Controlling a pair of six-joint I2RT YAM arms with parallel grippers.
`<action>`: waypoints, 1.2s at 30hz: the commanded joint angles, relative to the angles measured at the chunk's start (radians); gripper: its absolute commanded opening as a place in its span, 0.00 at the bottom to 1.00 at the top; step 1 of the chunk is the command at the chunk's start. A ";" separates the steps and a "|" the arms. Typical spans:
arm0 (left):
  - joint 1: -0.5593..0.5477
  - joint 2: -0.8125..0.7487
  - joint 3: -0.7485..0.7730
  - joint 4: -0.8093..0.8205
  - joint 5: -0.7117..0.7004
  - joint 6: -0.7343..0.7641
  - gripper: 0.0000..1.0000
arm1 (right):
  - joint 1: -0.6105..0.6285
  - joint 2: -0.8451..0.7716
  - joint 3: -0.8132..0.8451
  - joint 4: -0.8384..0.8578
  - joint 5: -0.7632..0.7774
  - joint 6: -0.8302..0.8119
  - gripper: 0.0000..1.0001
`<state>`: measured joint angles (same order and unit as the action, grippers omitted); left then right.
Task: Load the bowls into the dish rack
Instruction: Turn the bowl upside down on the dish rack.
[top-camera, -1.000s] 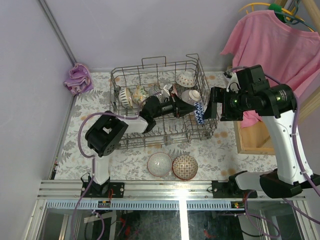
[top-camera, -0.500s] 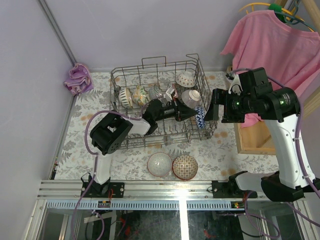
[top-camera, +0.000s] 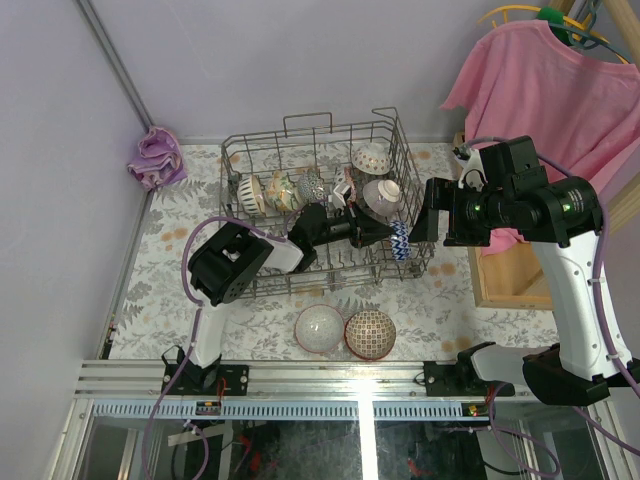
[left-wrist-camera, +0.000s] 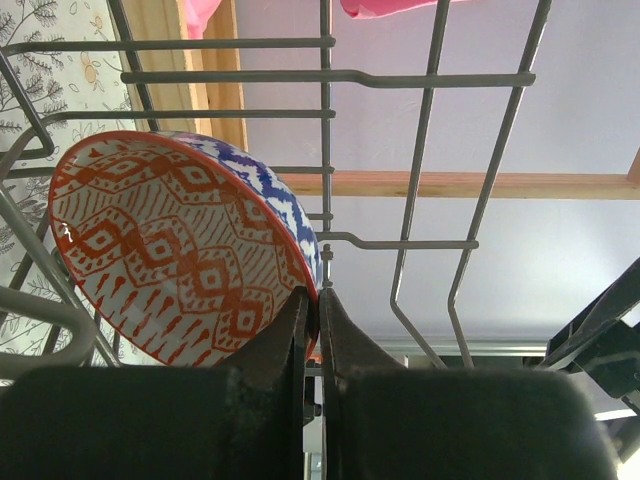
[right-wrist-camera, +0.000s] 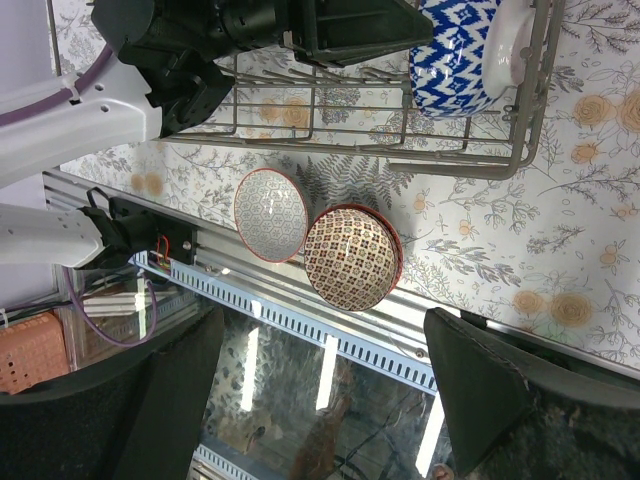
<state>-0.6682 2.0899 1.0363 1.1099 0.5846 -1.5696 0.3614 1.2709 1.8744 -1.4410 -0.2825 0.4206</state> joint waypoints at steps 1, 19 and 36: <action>-0.007 0.000 0.005 0.111 0.019 0.008 0.00 | -0.005 -0.017 0.028 -0.019 -0.048 -0.031 0.88; -0.007 -0.113 -0.039 -0.170 0.017 0.170 0.02 | -0.005 -0.024 0.028 -0.019 -0.057 -0.031 0.88; -0.006 -0.203 -0.082 -0.424 -0.033 0.290 0.04 | -0.005 -0.057 0.016 -0.017 -0.067 -0.017 0.88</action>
<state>-0.6682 1.9099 0.9871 0.7971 0.5678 -1.3445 0.3607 1.2327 1.8767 -1.4487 -0.2996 0.4263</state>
